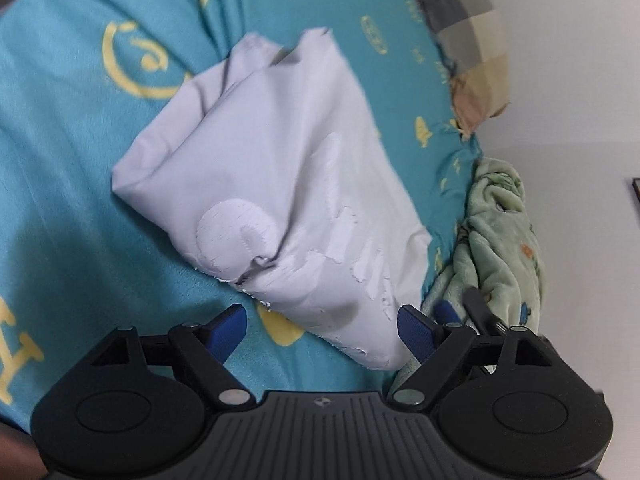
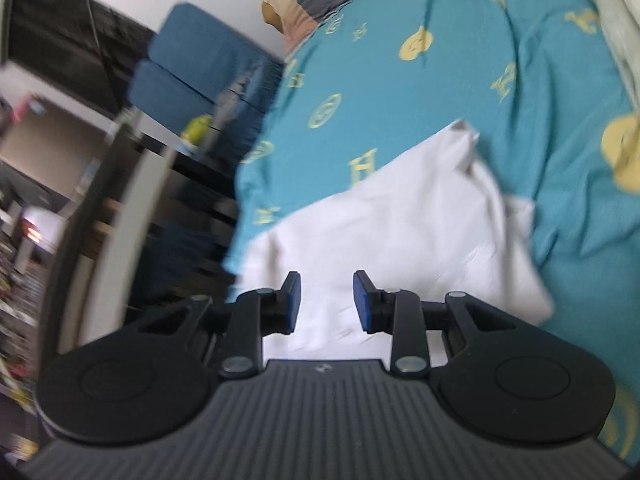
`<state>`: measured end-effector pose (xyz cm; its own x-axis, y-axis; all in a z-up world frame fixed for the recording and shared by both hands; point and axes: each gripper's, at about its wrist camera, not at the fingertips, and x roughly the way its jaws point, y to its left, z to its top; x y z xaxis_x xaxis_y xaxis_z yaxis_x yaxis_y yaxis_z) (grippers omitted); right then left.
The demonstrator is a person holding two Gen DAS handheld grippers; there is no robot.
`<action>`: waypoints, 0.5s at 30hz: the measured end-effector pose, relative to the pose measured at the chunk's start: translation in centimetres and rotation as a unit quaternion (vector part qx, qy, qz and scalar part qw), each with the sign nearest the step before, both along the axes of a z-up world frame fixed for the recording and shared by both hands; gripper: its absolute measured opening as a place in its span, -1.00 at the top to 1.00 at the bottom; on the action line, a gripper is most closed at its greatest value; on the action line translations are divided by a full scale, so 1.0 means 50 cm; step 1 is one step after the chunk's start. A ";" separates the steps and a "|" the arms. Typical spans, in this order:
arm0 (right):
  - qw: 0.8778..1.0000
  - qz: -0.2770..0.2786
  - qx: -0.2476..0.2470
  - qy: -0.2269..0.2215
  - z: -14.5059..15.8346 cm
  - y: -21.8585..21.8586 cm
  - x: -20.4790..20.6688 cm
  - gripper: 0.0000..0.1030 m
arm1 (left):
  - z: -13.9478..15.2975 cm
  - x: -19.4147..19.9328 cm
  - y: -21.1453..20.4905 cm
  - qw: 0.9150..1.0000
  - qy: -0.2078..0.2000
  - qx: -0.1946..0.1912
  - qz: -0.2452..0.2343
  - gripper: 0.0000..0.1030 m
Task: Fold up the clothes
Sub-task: 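Grasp the folded white T-shirt again with both grippers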
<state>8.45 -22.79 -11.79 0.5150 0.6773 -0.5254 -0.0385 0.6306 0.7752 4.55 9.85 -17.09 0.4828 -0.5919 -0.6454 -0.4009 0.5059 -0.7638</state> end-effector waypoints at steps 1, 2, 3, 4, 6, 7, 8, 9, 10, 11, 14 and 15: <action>1.000 -0.002 0.021 0.009 0.002 -0.004 -0.006 0.38 | -0.017 0.007 0.004 1.000 0.011 -0.013 0.009 -0.64; 0.999 -0.004 0.042 0.025 -0.004 -0.006 -0.011 0.38 | -0.033 0.009 0.008 0.999 0.022 -0.026 0.023 -0.64; 0.997 -0.006 0.062 0.044 -0.013 -0.007 -0.013 0.38 | -0.047 0.011 0.013 0.998 0.031 -0.041 0.038 -0.64; 0.995 -0.010 0.079 0.066 -0.024 -0.008 -0.015 0.38 | -0.056 0.010 0.019 0.997 0.031 -0.054 0.053 -0.64; 0.988 -0.022 0.100 0.119 -0.055 -0.007 -0.017 0.22 | -0.066 0.008 0.034 0.994 0.025 -0.071 0.080 -0.63; 0.983 -0.031 0.106 0.147 -0.074 -0.006 -0.018 0.13 | -0.067 0.007 0.042 0.992 0.019 -0.077 0.093 -0.63; 0.978 -0.041 0.108 0.172 -0.091 -0.006 -0.021 -0.13 | -0.068 0.007 0.048 0.991 0.012 -0.086 0.102 -0.63; 0.974 -0.051 0.107 0.192 -0.106 -0.005 -0.024 -0.40 | -0.068 0.008 0.054 0.989 0.005 -0.094 0.110 -0.63; 0.971 -0.059 0.104 0.207 -0.118 -0.004 -0.027 -0.50 | -0.067 0.010 0.056 0.989 -0.001 -0.100 0.111 -0.63; 0.969 -0.064 0.102 0.218 -0.128 -0.003 -0.027 -0.53 | -0.063 0.011 0.056 0.989 -0.008 -0.100 0.110 -0.63; 0.961 -0.090 0.105 0.239 -0.154 -0.010 -0.028 -0.52 | -0.051 0.014 0.055 0.988 -0.031 -0.105 0.109 -0.64; 0.959 -0.106 0.107 0.242 -0.161 -0.017 -0.030 -0.52 | -0.049 0.013 0.056 0.987 -0.038 -0.112 0.111 -0.64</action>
